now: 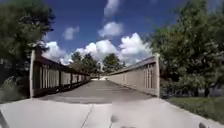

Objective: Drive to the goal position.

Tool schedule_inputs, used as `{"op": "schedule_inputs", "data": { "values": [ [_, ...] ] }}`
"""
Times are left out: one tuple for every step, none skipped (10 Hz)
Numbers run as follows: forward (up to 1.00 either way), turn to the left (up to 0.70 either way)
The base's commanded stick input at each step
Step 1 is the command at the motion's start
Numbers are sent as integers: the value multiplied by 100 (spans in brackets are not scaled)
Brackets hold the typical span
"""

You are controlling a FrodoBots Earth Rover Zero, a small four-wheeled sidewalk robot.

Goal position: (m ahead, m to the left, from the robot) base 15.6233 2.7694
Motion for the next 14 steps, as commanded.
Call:
{"op": "schedule_inputs", "data": {
  "values": [
    [70,5],
    [70,5],
    [70,5],
    [70,5],
    [70,5],
    [70,5],
    [70,5],
    [70,6],
    [70,13],
    [70,14],
    [70,14],
    [70,14],
    [70,14],
    [70,14]
  ]
}}
